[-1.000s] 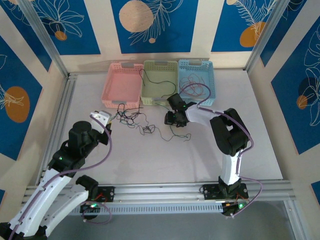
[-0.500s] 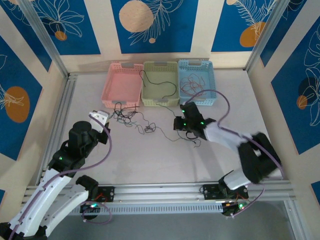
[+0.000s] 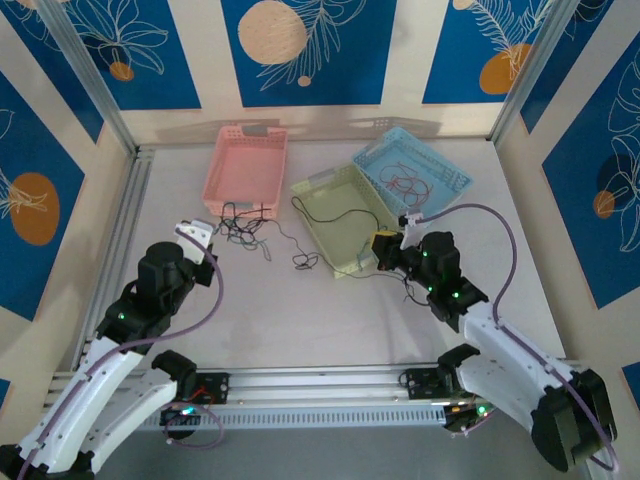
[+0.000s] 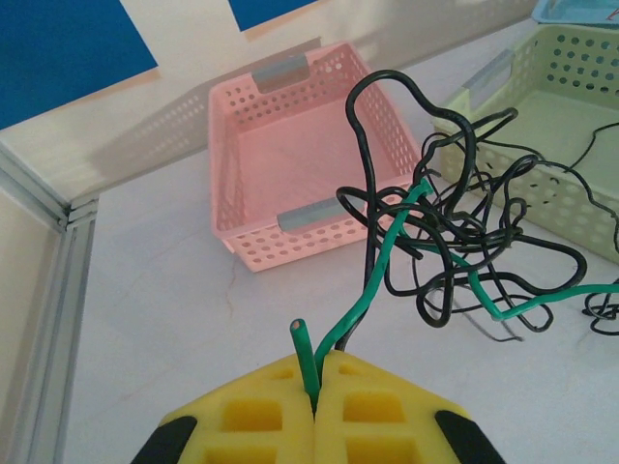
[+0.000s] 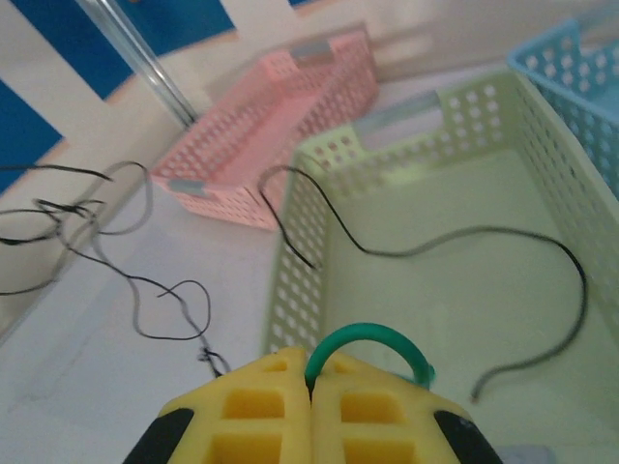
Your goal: Untangle the cables
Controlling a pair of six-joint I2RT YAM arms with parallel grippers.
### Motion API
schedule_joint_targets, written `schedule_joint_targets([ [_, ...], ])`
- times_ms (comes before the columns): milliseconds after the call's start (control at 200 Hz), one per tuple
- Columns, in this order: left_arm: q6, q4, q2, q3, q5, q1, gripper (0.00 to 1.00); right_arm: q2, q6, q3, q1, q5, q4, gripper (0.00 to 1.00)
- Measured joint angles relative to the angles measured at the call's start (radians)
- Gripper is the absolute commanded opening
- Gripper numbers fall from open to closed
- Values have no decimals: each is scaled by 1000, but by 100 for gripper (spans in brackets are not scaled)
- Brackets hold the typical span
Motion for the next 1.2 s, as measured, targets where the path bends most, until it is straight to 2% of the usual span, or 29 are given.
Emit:
schedule_joint_targets([
  [185,0,0,5,0,7,0,0,163,44,7,1,-42,21,0],
  [325,0,0,10,0,10,0,0,309,74,83,23,-43,14,0],
  [630,0,0,17,0,18,0,0,507,150,149,92,-34,105,0],
  [790,0,0,17,0,18,0,0,583,205,177,144,18,197,0],
  [960,0,0,17,0,18,0,0,684,212,233,193,72,286,0],
  [1200,0,0,17,0,18,0,0,851,142,388,184,93,352,0],
])
